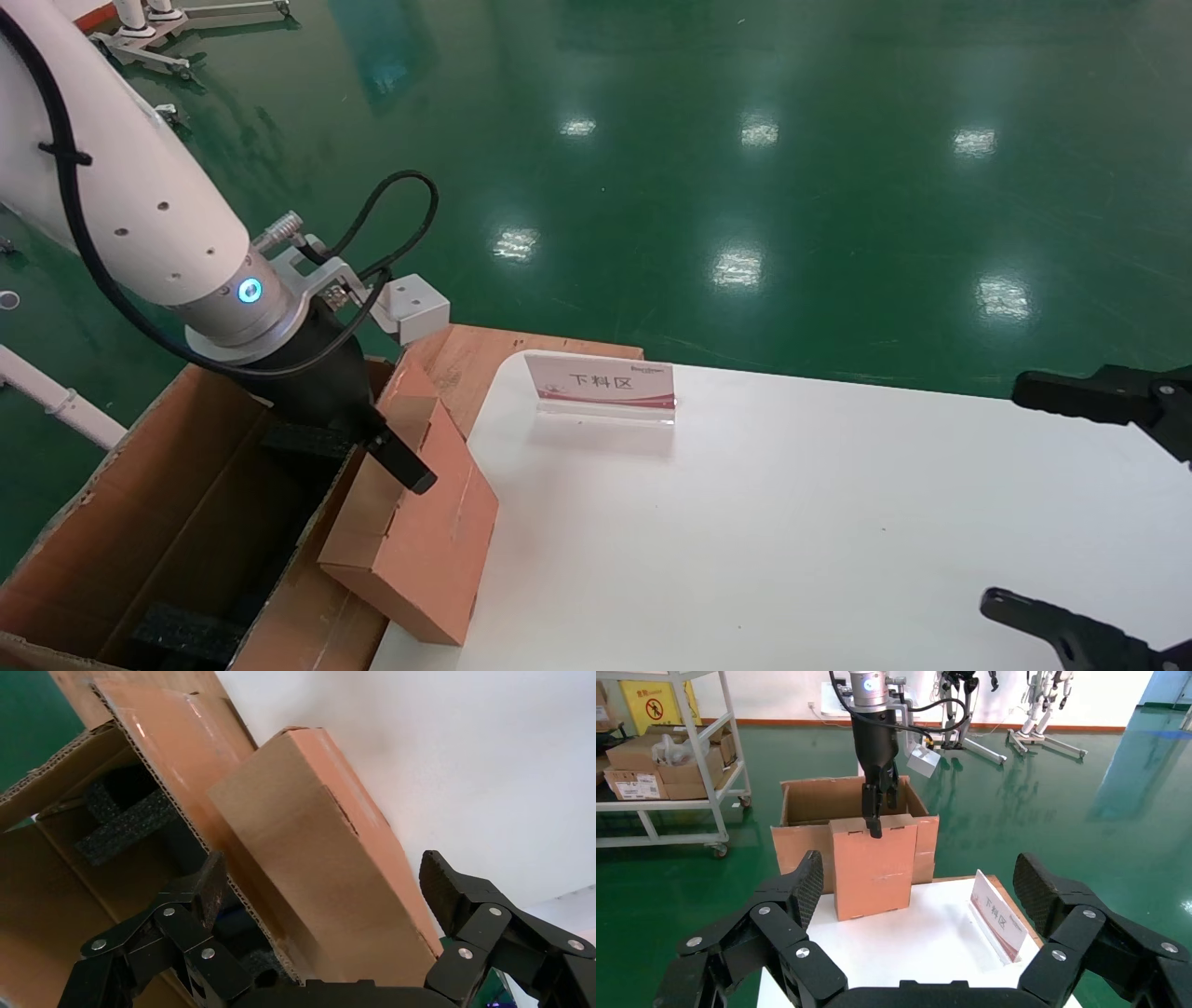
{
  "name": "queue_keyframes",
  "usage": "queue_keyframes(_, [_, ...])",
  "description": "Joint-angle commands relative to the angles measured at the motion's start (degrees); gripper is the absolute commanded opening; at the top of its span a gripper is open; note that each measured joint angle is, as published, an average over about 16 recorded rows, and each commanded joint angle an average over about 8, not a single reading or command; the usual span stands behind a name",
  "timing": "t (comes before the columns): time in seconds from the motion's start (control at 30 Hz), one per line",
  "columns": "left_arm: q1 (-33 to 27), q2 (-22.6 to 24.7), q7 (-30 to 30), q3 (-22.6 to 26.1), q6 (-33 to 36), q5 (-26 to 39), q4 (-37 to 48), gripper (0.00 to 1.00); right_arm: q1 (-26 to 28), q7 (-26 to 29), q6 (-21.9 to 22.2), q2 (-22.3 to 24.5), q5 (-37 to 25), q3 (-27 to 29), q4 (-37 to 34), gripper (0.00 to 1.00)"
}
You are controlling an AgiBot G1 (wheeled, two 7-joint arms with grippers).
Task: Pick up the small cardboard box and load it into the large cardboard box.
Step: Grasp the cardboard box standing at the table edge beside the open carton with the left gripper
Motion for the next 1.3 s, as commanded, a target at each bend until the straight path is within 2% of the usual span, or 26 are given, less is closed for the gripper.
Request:
queue_keyframes(0.03, [-0.3, 0.0, -0.4, 0.7, -0.2, -0.1, 0.0, 1.00, 0.0, 0.0, 0.0, 0.0, 0.0, 0.0, 0.0, 1.00])
queue_keyframes(1.23, [2.6, -2.7, -0.6, 4.1, -4.0, -1.9, 0.1, 1.00, 0.0, -0.1, 0.1, 0.1, 0.1, -0.1, 0.0, 1.00])
queue_keyframes(1.27, [2.6, -2.7, -0.6, 4.1, -4.0, -1.9, 0.1, 0.92, 0.0, -0.1, 0.1, 0.1, 0.1, -0.1, 0.0, 0.98])
queue_keyframes(1.3, [2.6, -2.7, -0.6, 4.1, -3.9, -1.9, 0.1, 0.80, 0.0, -0.1, 0.1, 0.1, 0.1, -0.1, 0.0, 0.87])
